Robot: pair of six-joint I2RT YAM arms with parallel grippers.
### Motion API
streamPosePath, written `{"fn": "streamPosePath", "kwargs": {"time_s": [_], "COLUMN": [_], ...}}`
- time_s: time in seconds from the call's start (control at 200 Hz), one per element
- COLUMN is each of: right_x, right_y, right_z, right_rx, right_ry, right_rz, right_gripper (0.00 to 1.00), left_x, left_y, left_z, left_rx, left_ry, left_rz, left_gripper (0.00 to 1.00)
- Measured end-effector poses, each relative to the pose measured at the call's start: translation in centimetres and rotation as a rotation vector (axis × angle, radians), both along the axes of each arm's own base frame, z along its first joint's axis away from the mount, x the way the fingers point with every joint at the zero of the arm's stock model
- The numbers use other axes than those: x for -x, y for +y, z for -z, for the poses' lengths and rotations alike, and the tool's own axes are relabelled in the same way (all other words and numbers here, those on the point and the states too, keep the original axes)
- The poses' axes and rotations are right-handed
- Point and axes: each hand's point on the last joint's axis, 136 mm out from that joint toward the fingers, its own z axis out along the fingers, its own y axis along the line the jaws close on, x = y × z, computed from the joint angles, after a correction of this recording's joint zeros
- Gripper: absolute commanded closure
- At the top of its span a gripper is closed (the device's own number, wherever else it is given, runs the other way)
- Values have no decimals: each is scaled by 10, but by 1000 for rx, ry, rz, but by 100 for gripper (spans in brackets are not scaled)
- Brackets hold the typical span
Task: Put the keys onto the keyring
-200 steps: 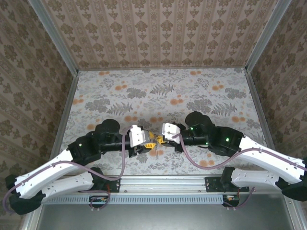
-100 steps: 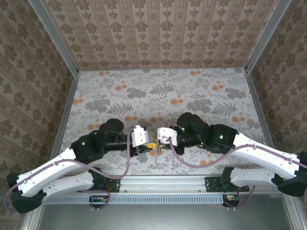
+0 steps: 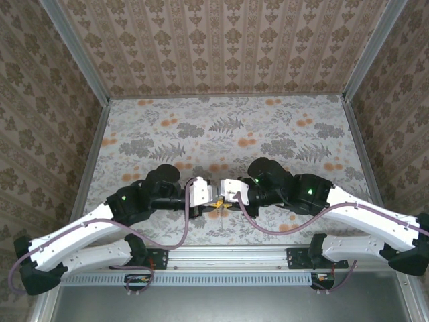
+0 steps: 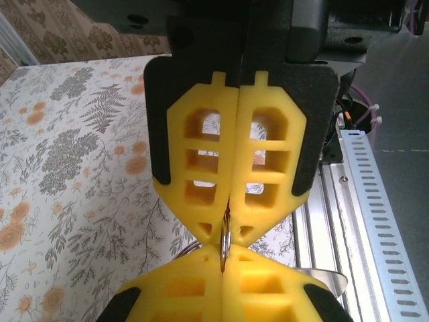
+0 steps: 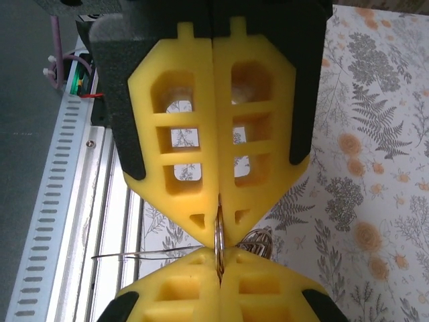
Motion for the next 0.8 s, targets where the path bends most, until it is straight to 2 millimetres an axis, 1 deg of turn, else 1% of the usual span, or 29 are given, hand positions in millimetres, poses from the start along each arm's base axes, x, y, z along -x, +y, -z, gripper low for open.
{"fn": "streamPosePath", "kwargs": {"time_s": [0.085, 0.17, 0.315, 0.435, 0.565, 0.72, 0.8], "right_x": [3, 6, 11, 15, 19, 21, 21], "right_y": [0, 1, 2, 4, 2, -1, -2], "right_z": [-7, -17, -33, -40, -42, -44, -46], "right_rx": [-36, -109, -215, -270, -313, -342, -347], "right_ry": [-3, -10, -17, -22, -24, -15, -18], "right_rz": [-8, -18, -38, -64, -85, -88, -82], "right_gripper": [91, 86, 85, 84, 86, 100, 100], "left_x": [3, 7, 14, 18, 21, 22, 22], "left_y": [1, 3, 6, 8, 6, 3, 2], "left_z": [-7, -18, -34, -43, -46, -47, -48], "left_rx": [39, 108, 207, 266, 307, 350, 352], "left_ry": [-5, -2, 4, 9, 19, 29, 32], "left_rz": [14, 30, 59, 78, 98, 112, 113], "left_gripper": [100, 100, 100, 100, 100, 100, 100]}}
